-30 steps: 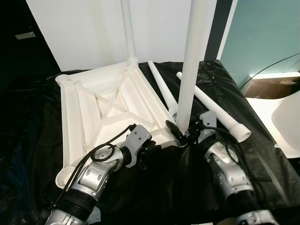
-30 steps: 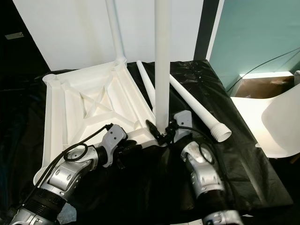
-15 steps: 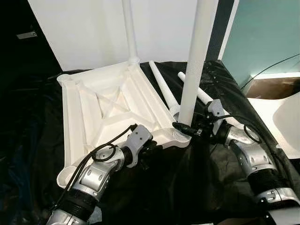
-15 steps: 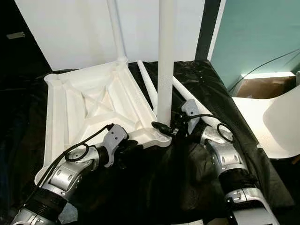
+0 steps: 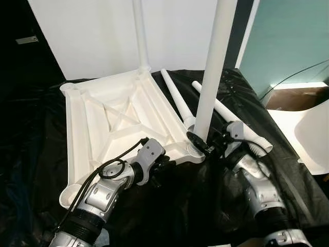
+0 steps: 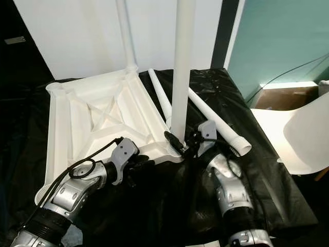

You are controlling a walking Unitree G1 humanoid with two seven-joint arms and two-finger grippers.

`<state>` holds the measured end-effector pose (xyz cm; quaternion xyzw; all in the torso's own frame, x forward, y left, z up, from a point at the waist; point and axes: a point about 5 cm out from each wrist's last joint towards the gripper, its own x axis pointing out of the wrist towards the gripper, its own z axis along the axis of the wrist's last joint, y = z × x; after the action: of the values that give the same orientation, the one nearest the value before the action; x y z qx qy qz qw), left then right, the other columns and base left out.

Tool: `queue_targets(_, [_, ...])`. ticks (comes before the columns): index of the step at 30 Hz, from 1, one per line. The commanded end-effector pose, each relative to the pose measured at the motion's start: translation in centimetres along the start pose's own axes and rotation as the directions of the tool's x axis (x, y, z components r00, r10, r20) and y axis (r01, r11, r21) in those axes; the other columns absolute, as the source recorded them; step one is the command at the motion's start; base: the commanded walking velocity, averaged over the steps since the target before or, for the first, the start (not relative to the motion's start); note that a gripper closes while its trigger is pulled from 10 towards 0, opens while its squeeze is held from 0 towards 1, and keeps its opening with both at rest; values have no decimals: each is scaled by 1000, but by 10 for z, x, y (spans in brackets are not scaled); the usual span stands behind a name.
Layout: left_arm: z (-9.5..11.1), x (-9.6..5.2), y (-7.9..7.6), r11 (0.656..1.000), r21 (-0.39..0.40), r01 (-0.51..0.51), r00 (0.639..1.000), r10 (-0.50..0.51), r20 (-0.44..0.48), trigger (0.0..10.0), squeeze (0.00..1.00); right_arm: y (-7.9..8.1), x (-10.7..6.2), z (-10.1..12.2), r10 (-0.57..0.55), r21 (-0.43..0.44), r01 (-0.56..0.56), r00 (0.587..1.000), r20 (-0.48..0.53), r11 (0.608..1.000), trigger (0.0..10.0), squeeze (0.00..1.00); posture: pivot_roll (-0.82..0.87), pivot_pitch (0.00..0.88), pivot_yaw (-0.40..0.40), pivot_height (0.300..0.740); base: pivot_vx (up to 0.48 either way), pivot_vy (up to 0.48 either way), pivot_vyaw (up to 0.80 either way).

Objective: Building children table

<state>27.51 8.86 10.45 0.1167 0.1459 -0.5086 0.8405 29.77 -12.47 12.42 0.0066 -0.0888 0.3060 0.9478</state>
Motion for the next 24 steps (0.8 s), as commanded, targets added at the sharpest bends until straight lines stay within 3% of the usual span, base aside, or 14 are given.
queue_targets(1, [-17,4,-13,995,-50,86,994,-89,-60,10000,0,10,1,-10,-10,44,11,1000,-28,999,0,0,45,0,23,740,0,0,0])
queue_targets(5, [-17,3,-13,995,-49,86,994,-89,-63,10000,0,16,9,-5,-89,48,88,996,7,995,0,0,54,0,37,740,0,0,0])
queue_targets(7, [-17,2,-12,995,-46,85,994,-88,-66,10000,0,16,12,-7,-122,60,122,992,-3,991,471,0,63,0,40,740,0,0,0])
queue_targets(8, [-17,0,-11,996,-45,83,994,-86,-68,10000,0,18,14,-7,-128,60,129,992,-10,990,10000,0,72,0,49,740,0,0,0])
queue_targets(10, [-17,0,-11,996,-45,83,994,-86,-68,10000,0,18,14,-7,-128,60,129,992,-10,990,10000,0,72,0,49,740,0,0,0])
queue_targets(11, [-17,-2,-10,996,-45,80,994,-83,-70,10000,0,20,15,-8,-118,65,119,993,-16,991,10000,365,78,0,51,740,0,0,0])
queue_targets(12, [-17,-3,-9,996,-43,80,994,-83,-74,10000,0,21,15,-8,-59,60,60,998,-23,996,10000,1000,86,0,54,740,0,0,0])
queue_targets(14, [-17,-4,-9,996,-42,79,994,-82,-76,10000,0,21,15,-8,-17,57,18,999,-27,998,10000,1000,86,0,54,740,0,0,0])
queue_targets(15, [-17,-4,-9,996,-43,78,994,-81,-78,10000,0,19,15,-6,23,7,-22,999,-25,1000,10000,1000,87,0,54,740,0,0,0])
queue_targets(16, [-18,-4,-9,996,-42,77,993,-80,-81,10000,0,14,15,-3,50,-33,-51,998,-29,998,10000,0,86,0,53,740,0,0,0])
queue_targets(17, [-18,-4,-9,996,-42,77,993,-80,-81,10000,0,14,15,-3,50,-33,-51,998,-29,998,10000,0,86,0,53,740,0,0,0])
queue_targets(20, [-18,-3,-9,996,-42,79,993,-82,-80,10000,0,-1,17,7,203,-117,-211,976,-75,970,10000,0,83,0,53,740,0,0,0])
queue_targets(24, [-16,-3,-8,996,-42,80,994,-83,-73,10000,0,-4,13,10,310,-163,-329,942,-131,930,10000,0,83,0,49,740,0,0,0])
